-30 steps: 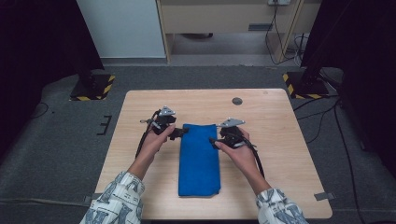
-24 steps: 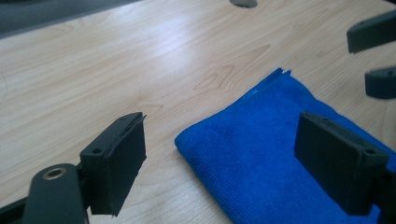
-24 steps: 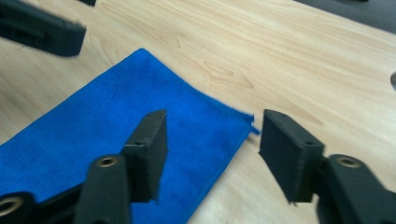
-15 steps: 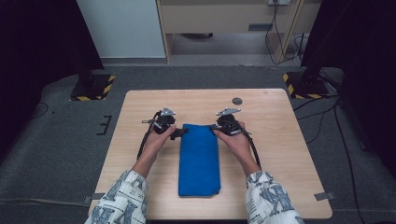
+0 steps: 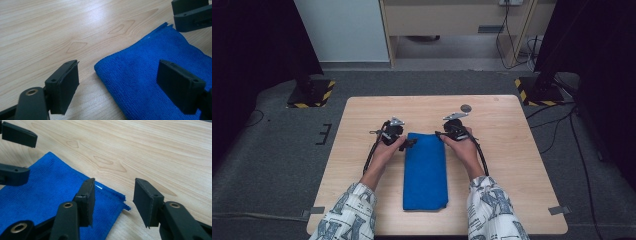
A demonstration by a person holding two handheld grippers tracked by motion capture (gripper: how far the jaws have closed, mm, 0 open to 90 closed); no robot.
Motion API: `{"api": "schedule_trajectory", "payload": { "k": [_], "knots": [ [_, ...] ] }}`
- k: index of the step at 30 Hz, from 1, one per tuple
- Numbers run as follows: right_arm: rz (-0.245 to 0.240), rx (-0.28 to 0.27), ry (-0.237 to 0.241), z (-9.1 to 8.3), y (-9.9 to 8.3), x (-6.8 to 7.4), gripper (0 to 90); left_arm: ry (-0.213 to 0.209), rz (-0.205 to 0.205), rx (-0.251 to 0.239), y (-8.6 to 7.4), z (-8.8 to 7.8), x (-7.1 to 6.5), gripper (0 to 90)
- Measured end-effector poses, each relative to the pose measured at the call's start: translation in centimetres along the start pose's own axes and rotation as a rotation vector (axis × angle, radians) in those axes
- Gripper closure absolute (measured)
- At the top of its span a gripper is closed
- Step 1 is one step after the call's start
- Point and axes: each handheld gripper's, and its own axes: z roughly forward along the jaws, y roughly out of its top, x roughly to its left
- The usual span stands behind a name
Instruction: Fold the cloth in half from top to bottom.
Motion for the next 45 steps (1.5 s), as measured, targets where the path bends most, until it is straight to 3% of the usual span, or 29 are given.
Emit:
{"api": "schedule_trajectory", "payload": {
  "k": [8, 12, 16, 21, 25, 28, 35, 39, 45],
  "knots": [
    [0.028, 0.029, 0.000, 0.9, -0.3, -0.7, 51.2, -0.012, -0.033, 0.003, -0.2, 0.1, 0.5, 20.6],
    [0.021, 0.039, 0.004, 1.5, -0.6, -0.8, 51.2, -0.005, -0.051, 0.021, -0.6, 0.6, 0.9, 25.9],
    [0.009, 0.048, 0.012, 1.8, -0.7, -0.6, 50.1, 0.016, -0.068, 0.001, -0.7, 0.9, 1.5, 38.1],
    [-0.003, 0.067, 0.015, 2.0, -0.9, -0.5, 49.4, 0.014, -0.065, 0.007, -0.9, 1.1, 1.5, 43.7],
    [0.002, 0.033, 0.026, 2.3, -1.2, -0.6, 49.2, 0.003, -0.038, 0.013, -0.9, 1.2, 1.1, 49.4],
    [-0.008, 0.029, 0.042, 2.2, -1.3, -0.5, 57.3, -0.004, -0.018, 0.019, -0.9, 1.2, 0.8, 57.0],
    [-0.016, 0.040, 0.097, 2.0, -1.4, -0.1, 83.5, -0.016, -0.024, 0.027, -0.8, 1.3, 0.6, 75.1],
    [-0.011, 0.025, 0.118, 1.7, -1.5, -0.1, 86.4, -0.009, -0.027, 0.026, -0.7, 1.4, 0.3, 83.4],
    [-0.007, -0.008, 0.145, 0.6, -1.3, -0.3, 86.6, 0.021, -0.007, -0.006, 0.4, 0.4, -0.7, 86.2]
  ]
}}
